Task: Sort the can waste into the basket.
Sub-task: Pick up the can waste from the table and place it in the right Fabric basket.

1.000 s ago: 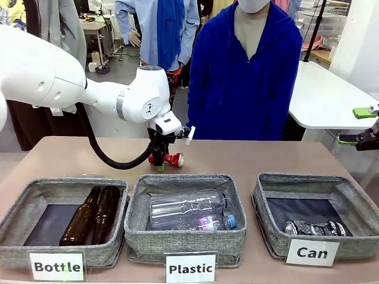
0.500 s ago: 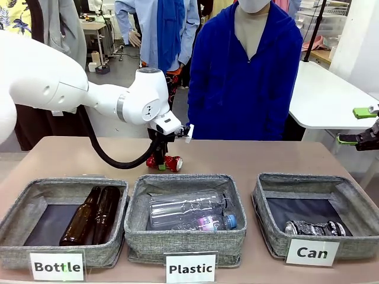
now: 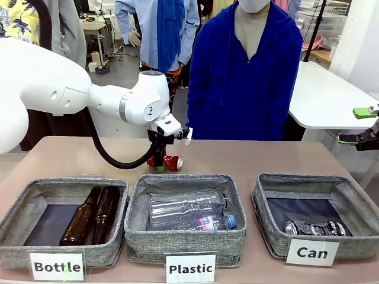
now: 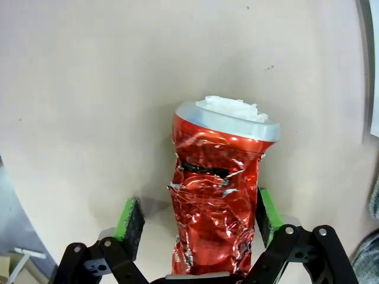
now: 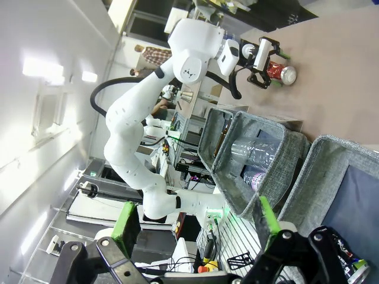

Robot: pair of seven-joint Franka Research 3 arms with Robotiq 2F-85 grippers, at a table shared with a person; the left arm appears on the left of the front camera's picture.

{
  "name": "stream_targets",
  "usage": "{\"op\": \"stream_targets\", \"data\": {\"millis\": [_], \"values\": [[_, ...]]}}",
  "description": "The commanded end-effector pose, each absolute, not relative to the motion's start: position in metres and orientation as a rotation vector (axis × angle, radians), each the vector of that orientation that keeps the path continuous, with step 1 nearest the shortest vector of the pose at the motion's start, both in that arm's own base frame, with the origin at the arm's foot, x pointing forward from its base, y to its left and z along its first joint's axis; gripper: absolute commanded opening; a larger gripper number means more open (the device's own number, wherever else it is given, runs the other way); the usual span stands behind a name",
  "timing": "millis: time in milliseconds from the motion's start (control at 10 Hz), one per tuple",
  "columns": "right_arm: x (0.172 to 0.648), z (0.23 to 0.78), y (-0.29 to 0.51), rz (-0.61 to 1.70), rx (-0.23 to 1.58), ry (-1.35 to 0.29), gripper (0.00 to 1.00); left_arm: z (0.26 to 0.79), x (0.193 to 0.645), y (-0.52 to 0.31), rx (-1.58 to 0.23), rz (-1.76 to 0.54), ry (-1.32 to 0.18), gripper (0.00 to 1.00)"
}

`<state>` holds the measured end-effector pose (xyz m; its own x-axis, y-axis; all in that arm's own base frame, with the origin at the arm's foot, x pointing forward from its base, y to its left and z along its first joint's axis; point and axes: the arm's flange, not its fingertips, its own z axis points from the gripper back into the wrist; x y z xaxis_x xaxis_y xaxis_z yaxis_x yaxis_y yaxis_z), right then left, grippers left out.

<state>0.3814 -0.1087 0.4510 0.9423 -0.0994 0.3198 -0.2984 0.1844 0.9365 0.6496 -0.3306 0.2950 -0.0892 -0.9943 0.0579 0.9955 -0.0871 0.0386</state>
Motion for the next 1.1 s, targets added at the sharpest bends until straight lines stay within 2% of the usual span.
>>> {"op": "stream_targets", "data": {"millis": [0,100,200,400,500,600,700,1000], "values": [[0.38,0.452,-0.111,0.166,1.386,-0.346,1.0,0.297,0.654,-0.331,0.016,-1.653,-0.041,0.41],[0.38,0.452,-0.111,0.166,1.386,-0.346,1.0,0.297,0.654,-0.33,0.015,-1.653,-0.034,0.36],[0.38,0.452,-0.111,0.166,1.386,-0.346,1.0,0.297,0.654,-0.331,0.011,-1.655,-0.03,0.0],[0.38,0.452,-0.111,0.166,1.386,-0.346,1.0,0.301,0.652,-0.33,0.012,-1.654,-0.049,0.0],[0.38,0.452,-0.111,0.166,1.386,-0.346,1.0,0.305,0.65,-0.328,0.014,-1.645,-0.065,0.15],[0.38,0.452,-0.111,0.166,1.386,-0.346,1.0,0.313,0.647,-0.325,0.011,-1.625,-0.086,0.05],[0.38,0.452,-0.111,0.166,1.386,-0.346,1.0,0.325,0.642,-0.322,0.007,-1.598,-0.093,0.0],[0.38,0.452,-0.111,0.166,1.386,-0.346,1.0,0.398,0.605,-0.308,-0.037,-1.466,-0.105,0.0]]}}
